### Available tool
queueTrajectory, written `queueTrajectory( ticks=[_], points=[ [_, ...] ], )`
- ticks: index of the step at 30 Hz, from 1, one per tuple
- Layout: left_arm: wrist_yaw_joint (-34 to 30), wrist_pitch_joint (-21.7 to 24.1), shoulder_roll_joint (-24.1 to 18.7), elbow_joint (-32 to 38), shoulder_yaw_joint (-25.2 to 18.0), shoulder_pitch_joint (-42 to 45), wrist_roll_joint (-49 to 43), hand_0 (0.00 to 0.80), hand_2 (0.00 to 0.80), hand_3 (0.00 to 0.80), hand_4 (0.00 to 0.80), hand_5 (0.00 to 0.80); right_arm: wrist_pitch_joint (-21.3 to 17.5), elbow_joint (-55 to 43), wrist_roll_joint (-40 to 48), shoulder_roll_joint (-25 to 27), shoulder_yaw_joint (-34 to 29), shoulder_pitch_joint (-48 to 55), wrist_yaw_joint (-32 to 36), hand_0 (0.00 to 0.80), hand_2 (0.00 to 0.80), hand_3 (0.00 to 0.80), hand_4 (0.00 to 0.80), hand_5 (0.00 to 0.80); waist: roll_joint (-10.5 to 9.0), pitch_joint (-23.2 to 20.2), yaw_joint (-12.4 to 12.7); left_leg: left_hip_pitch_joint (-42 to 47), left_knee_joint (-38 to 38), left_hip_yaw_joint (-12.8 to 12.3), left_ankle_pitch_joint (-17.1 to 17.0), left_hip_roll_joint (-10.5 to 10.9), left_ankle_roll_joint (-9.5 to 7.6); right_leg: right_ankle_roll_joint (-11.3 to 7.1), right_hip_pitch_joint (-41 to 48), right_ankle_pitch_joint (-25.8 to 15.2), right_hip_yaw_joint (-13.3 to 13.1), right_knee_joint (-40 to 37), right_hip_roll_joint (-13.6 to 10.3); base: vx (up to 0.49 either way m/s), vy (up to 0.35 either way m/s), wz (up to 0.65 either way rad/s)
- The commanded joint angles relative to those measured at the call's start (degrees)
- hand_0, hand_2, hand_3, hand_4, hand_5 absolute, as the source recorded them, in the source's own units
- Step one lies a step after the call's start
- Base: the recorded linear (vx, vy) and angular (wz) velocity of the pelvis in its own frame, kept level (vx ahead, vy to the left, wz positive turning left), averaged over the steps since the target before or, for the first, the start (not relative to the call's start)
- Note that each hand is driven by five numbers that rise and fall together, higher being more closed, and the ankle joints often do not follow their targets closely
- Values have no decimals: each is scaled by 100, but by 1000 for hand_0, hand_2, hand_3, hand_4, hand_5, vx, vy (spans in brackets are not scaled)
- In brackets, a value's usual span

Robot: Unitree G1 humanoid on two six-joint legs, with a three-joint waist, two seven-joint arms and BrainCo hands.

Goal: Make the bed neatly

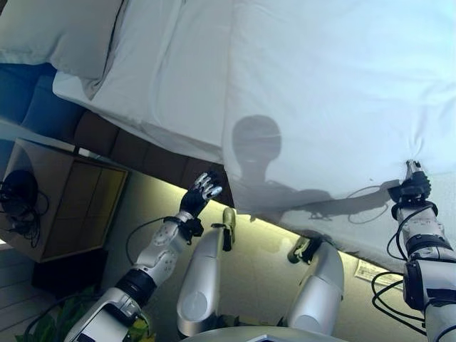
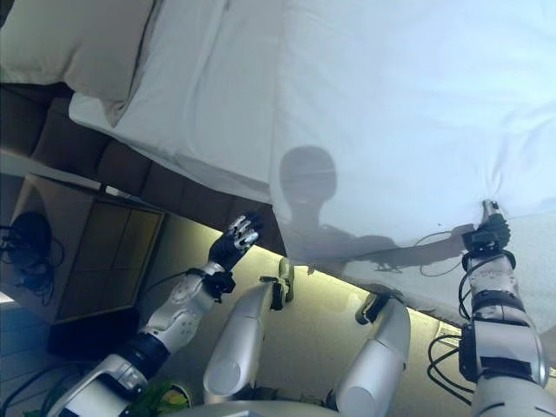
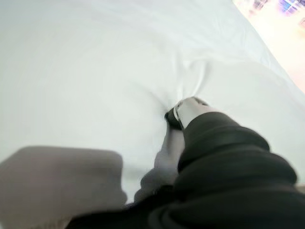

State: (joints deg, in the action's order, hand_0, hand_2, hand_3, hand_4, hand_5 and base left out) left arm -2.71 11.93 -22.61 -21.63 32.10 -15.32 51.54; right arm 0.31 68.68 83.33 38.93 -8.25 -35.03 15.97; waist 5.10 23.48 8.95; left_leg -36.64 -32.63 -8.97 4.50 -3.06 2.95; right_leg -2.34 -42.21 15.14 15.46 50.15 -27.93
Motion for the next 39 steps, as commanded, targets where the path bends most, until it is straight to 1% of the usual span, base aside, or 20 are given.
queueTrajectory(
  ticks=[1,3,8,11,12,14,18,19,21,24,29,32,34,35,36,37,38,39],
  points=[
    [-50,223,24,223,-256,169,112,0,0,0,0,0,-140,-157,-149,185,24,-49,410,800,800,800,800,800,48,-204,62,266,-373,219,696,-393,-70,-947,124,-1768,-449,-1426,-136,46,-16,1],
    [-19,184,19,225,-298,181,89,0,0,0,0,0,-144,-247,-209,124,22,3,489,800,800,800,800,800,12,-251,75,409,-278,208,681,-377,-78,-949,276,-1803,-399,-1539,-142,53,-15,1],
    [85,95,-32,137,-407,268,31,0,0,0,0,0,-294,-575,-670,-128,145,148,507,800,800,800,800,800,-111,-412,152,886,-24,206,661,-305,-114,-968,798,-1924,-285,-1902,-143,82,-28,4],
    [107,-15,-57,79,-521,351,-125,0,0,0,0,0,-306,-976,-763,-416,293,268,235,800,800,800,800,800,-221,-559,201,1274,237,206,607,-264,-129,-974,1224,-2023,-206,-2228,-129,96,-40,-5],
    [135,-42,-63,88,-536,375,-171,0,0,0,0,0,-264,-1120,-761,-506,330,323,146,800,800,800,800,800,-269,-563,191,1335,329,141,449,-241,-174,-881,1317,-2168,-127,-2372,-150,52,-45,-7],
    [136,-84,-52,31,-572,434,-234,0,0,0,0,0,-279,-1387,-863,-749,478,449,0,800,800,800,800,800,-337,-648,221,1608,518,144,402,-215,-198,-890,1617,-2224,-79,-2580,-120,88,-47,-10],
    [209,-270,-14,60,-676,545,-326,0,0,0,0,0,-526,-1916,-1252,-1276,879,665,-379,800,800,800,800,800,-459,-852,275,2214,1081,155,232,-176,-243,-918,2303,-2331,73,-3154,18,138,-56,-9],
    [263,-360,6,84,-701,574,-379,0,0,0,0,0,-625,-2109,-1466,-1420,1032,712,-588,800,800,800,800,800,-491,-932,295,2360,1255,153,174,-176,-236,-924,2494,-2359,117,-3348,86,121,-68,0],
    [340,-460,49,81,-732,592,-433,0,0,0,0,0,-686,-2315,-1738,-1579,1206,760,-816,800,800,800,800,800,-525,-1023,316,2551,1472,155,87,-200,-202,-930,2756,-2397,193,-3588,167,95,-77,-1],
    [410,-676,104,47,-809,634,-535,0,0,0,0,0,-612,-2538,-1882,-1766,1416,840,-1068,800,800,800,800,800,-582,-1204,367,2885,1785,116,-15,-252,-149,-939,3194,-2391,327,-3895,286,118,-79,-6],
    [649,-925,206,31,-861,745,-812,0,0,0,0,0,-494,-2899,-2099,-2080,1779,1036,-1448,800,800,800,800,800,-644,-1501,441,3378,2260,-24,-169,-326,-52,-939,3869,-2348,522,-4331,469,101,-47,-7],
    [908,-984,191,-38,-871,763,-1296,0,0,0,0,0,-433,-3013,-2256,-2215,2007,1057,-1602,800,800,800,800,800,-666,-1579,472,3544,2325,-45,-175,-336,-18,-942,4074,-2324,588,-4402,479,48,-22,-8],
    [1113,-937,110,-103,-817,752,-2048,0,0,0,0,0,-333,-3063,-2313,-2297,2164,1049,-1637,800,800,800,800,800,-675,-1640,490,3633,2342,-52,-168,-345,-5,-933,4183,-2300,628,-4416,477,46,-7,-3],
    [1169,-965,62,-82,-794,729,-2284,0,0,0,0,0,-302,-3086,-2301,-2329,2235,1034,-1667,800,800,800,800,800,-676,-1667,497,3663,2357,-55,-167,-349,-2,-931,4216,-2291,640,-4424,479,48,7,6],
    [1241,-1011,-25,-54,-710,664,-2877,0,0,0,0,0,-209,-3128,-2288,-2397,2345,1005,-1702,800,800,800,800,800,-675,-1717,500,3708,2383,-71,-169,-355,3,-925,4265,-2275,653,-4436,490,38,11,8],
    [1308,-1030,-45,-45,-677,636,-3035,0,0,0,0,0,-182,-3137,-2296,-2427,2387,996,-1725,800,800,800,800,800,-673,-1736,500,3728,2399,-74,-175,-354,5,-923,4285,-2271,655,-4444,499,42,15,7],
    [1382,-1090,-92,-58,-586,550,-3506,0,0,0,0,0,-88,-3125,-2345,-2473,2459,949,-1728,800,800,800,800,800,-671,-1779,495,3765,2424,-78,-177,-349,5,-918,4321,-2258,653,-4457,514,52,20,5],
    [1484,-1172,-129,-98,-457,441,-3774,0,0,0,0,0,19,-3144,-2418,-2515,2590,904,-1743,800,800,800,800,800,-665,-1824,483,3815,2439,-77,-177,-338,4,-915,4364,-2254,658,-4462,514,58,23,6]
  ],
)
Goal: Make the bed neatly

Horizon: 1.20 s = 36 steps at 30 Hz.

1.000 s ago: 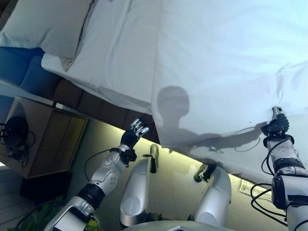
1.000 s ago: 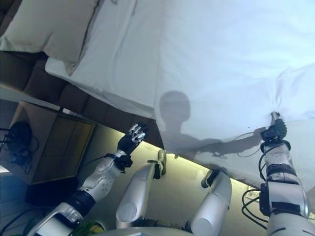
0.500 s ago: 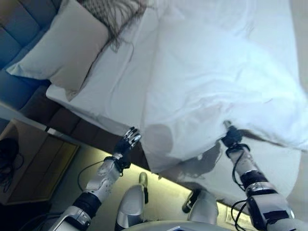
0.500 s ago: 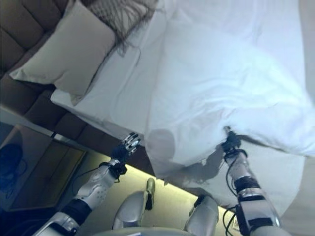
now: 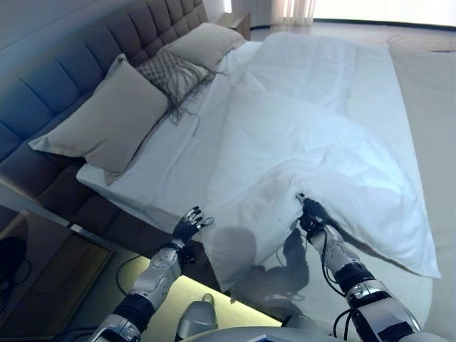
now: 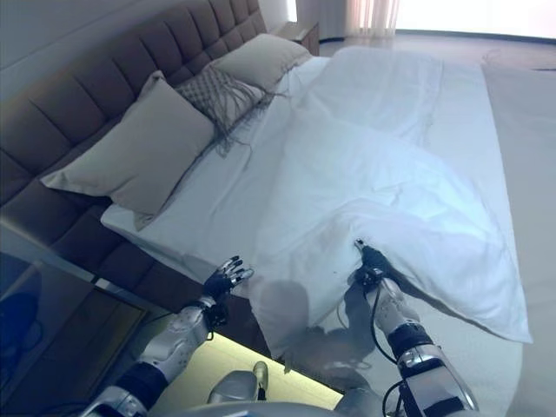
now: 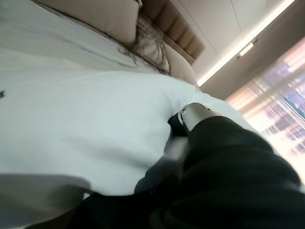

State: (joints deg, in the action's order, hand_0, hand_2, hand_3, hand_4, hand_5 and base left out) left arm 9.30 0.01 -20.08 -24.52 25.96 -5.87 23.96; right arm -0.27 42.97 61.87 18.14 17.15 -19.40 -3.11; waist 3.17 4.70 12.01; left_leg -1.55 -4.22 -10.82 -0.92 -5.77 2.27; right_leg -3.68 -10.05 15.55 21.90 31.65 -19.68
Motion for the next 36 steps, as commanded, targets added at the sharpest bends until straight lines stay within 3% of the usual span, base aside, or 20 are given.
queueTrajectory(
  ticks=[1,17,27,36],
  points=[
    [326,-33,-395,169,225,-567,-1184,0,0,0,0,0,127,-577,-348,-468,135,-683,192,800,800,800,800,800,-470,30,169,333,-388,108,361,-63,74,-780,1169,-2294,17,-2616,-312,52,25,8],
    [902,-324,-136,12,729,-765,-1631,0,0,0,0,0,660,-1050,-875,-1075,1037,-956,-29,800,800,800,800,800,-453,-103,157,455,-260,179,279,-22,117,-816,1308,-2370,162,-2704,-369,11,7,0],
    [946,-926,259,336,1328,-1251,-1619,0,0,0,0,0,740,-1010,-703,-1238,1011,-1142,-372,800,800,800,800,800,-491,-104,48,467,-270,214,311,-33,107,-875,1285,-2402,193,-2680,-408,24,-32,0],
    [1191,-1309,627,232,1675,-1470,-1555,0,0,0,0,0,857,-1236,-695,-1312,889,-1174,-622,800,800,800,800,800,-502,-55,-84,448,-246,132,273,-187,183,-951,1259,-2409,221,-2777,-367,36,-84,0]
  ],
)
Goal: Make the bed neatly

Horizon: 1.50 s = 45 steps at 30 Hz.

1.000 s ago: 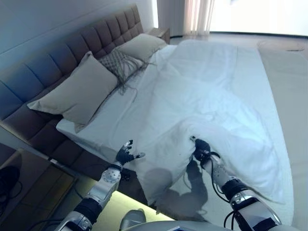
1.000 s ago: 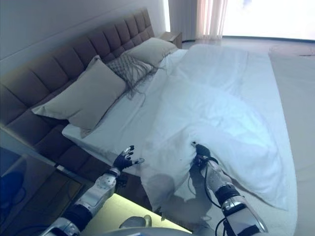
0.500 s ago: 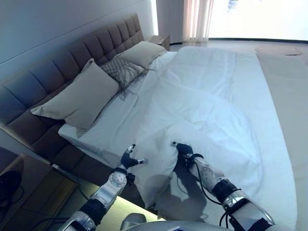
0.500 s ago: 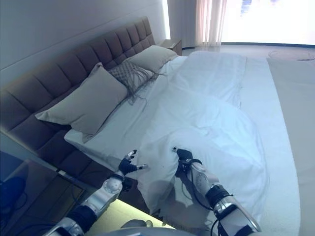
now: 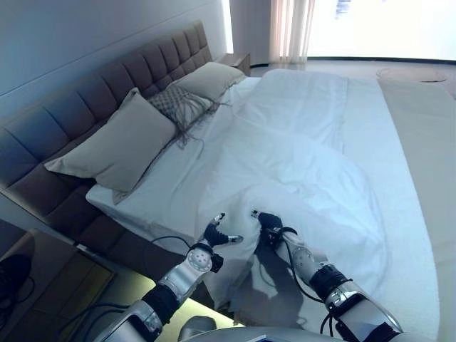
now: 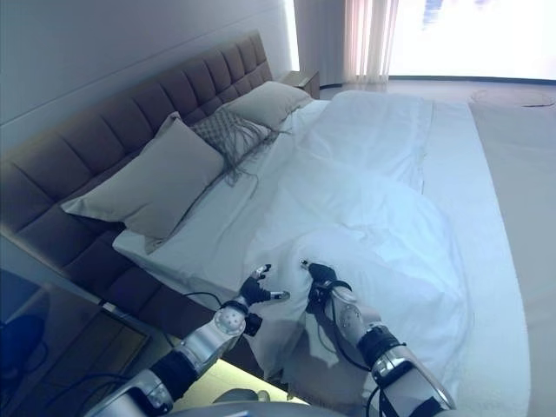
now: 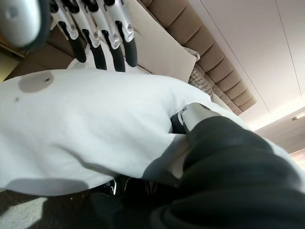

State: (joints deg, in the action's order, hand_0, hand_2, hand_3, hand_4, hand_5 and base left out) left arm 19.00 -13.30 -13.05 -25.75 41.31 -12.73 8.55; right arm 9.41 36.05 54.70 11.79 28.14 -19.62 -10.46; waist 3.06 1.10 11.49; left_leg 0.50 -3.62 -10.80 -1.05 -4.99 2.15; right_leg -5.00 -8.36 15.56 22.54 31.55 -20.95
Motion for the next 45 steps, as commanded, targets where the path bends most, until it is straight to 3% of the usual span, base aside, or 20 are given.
queueTrajectory(
  ticks=[1,6,10,13,22,29,36,45],
  points=[
    [253,-35,-35,346,166,-798,-18,0,0,0,0,0,-86,-584,3,-684,-212,-1149,103,800,800,800,800,800,-485,316,-47,241,-295,122,272,-279,205,-823,1084,-2419,163,-2778,-234,9,-52,-1],
    [533,-382,52,330,277,-846,-263,0,0,0,0,0,4,-706,10,-674,-230,-1111,79,800,800,800,800,800,-434,356,-127,207,-303,53,213,-346,244,-822,1077,-2411,215,-2772,-231,0,-15,0],
    [748,-694,55,236,408,-1037,-963,0,0,0,0,0,56,-805,62,-666,-204,-1112,72,800,800,800,800,800,-405,346,-195,210,-237,12,123,-356,280,-827,1096,-2423,289,-2744,-262,25,-2,-1],
    [699,-680,41,333,518,-1368,-1862,0,0,0,0,0,9,-818,164,-727,-125,-1155,-51,800,800,800,800,800,-373,326,-235,251,-164,-25,97,-359,306,-841,1142,-2400,353,-2736,-262,36,3,-1],
    [660,-294,269,182,809,-1497,-2881,0,0,0,0,0,63,-918,205,-588,-87,-1066,154,800,800,800,800,800,-351,384,-346,112,-210,-13,94,-304,294,-848,1053,-2455,363,-2775,-326,-2,8,0],
    [762,-241,301,39,1043,-1229,-2853,0,0,0,0,0,-33,-1099,285,-603,-44,-926,84,800,800,800,800,800,-384,493,-283,102,-246,-16,102,-373,313,-868,1123,-2463,442,-2807,-322,-12,-37,-2],
    [402,-259,492,-422,1255,-977,-2429,0,0,0,0,0,-150,-1095,231,-699,-78,-1011,117,800,800,800,800,800,-406,574,-234,40,-266,-5,78,-402,317,-870,1106,-2496,463,-2815,-329,-27,-16,0],
    [237,-611,613,-687,1373,-816,-1976,0,0,0,0,0,-158,-1100,261,-795,-123,-1156,48,800,800,800,800,800,-392,577,-195,78,-188,-47,41,-422,315,-872,1161,-2527,512,-2879,-312,0,0,0]
  ],
)
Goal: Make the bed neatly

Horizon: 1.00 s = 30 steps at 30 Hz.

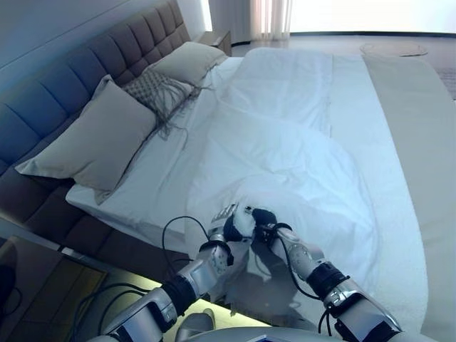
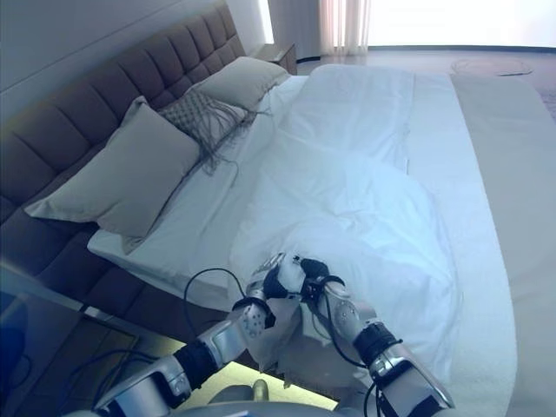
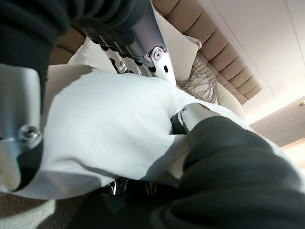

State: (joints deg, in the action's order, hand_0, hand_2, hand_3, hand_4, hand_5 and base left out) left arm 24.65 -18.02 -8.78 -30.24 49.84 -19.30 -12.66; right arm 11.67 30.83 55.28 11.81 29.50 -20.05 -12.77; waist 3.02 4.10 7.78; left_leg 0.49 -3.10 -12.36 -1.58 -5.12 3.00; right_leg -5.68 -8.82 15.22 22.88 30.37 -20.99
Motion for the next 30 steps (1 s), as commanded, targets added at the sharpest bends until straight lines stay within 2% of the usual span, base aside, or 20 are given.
queueTrajectory(
  ticks=[1,3,4,5,8,19,25,26,27,28,30],
  points=[
    [-419,-200,199,-318,543,-146,145,0,0,0,0,0,-380,-563,180,-799,-268,-1133,288,800,800,800,800,800,-379,275,175,73,-241,106,89,-411,234,-806,1206,-2496,481,-2762,-312,0,0,0],
    [-524,-217,243,-482,568,-127,142,0,0,0,0,0,-375,-540,160,-807,-283,-1191,286,800,800,800,800,800,-361,268,167,74,-235,96,84,-415,239,-807,1206,-2494,483,-2769,-311,0,0,0],
    [-531,-190,271,-575,582,-118,175,759,759,759,759,759,-385,-524,167,-798,-282,-1222,300,800,800,800,800,800,-354,261,162,74,-233,91,83,-417,241,-808,1207,-2492,479,-2774,-311,0,0,0],
    [-516,-172,303,-671,598,-101,215,800,800,800,800,800,-402,-529,170,-794,-282,-1252,317,800,800,800,800,800,-350,249,153,81,-222,86,82,-420,244,-809,1214,-2488,472,-2787,-305,0,0,0],
    [-377,-64,343,-844,616,-63,313,800,800,800,800,800,-406,-626,197,-771,-265,-1290,306,800,800,800,800,800,-347,211,132,110,-183,56,71,-432,260,-819,1225,-2479,452,-2815,-285,1,2,-1],
    [-306,-21,290,-665,488,-41,493,800,800,800,800,800,-348,-746,141,-792,-260,-1271,379,800,800,800,800,800,-321,167,137,204,-75,27,25,-449,270,-803,1310,-2438,474,-2870,-205,0,0,0],
    [-94,324,295,-737,358,11,421,800,800,800,800,800,-202,-734,216,-747,-279,-1132,391,800,800,800,800,800,-363,89,141,288,1,-41,-6,-490,286,-797,1386,-2434,522,-2915,-172,0,0,0],
    [-73,325,269,-746,323,32,387,800,800,800,800,800,-189,-686,209,-725,-292,-1059,432,718,718,718,718,718,-370,85,144,298,1,-51,-6,-495,292,-793,1399,-2438,525,-2924,-168,0,0,0],
    [-67,313,249,-751,303,50,415,800,800,800,800,800,-183,-662,208,-713,-298,-1020,443,380,380,380,380,380,-373,80,145,302,0,-54,-6,-499,297,-791,1404,-2440,524,-2928,-164,0,0,0],
    [36,328,189,-806,220,109,440,800,800,800,800,800,-167,-626,230,-662,-295,-925,427,0,0,0,0,0,-391,70,144,306,-9,-44,-5,-500,301,-784,1395,-2437,501,-2922,-151,-27,-32,0],
    [141,369,112,-898,109,151,550,800,800,800,800,800,-163,-604,300,-644,-261,-855,399,0,0,0,0,0,-413,65,140,315,-26,-45,0,-512,305,-777,1379,-2429,481,-2904,-143,-22,-33,0]
  ],
)
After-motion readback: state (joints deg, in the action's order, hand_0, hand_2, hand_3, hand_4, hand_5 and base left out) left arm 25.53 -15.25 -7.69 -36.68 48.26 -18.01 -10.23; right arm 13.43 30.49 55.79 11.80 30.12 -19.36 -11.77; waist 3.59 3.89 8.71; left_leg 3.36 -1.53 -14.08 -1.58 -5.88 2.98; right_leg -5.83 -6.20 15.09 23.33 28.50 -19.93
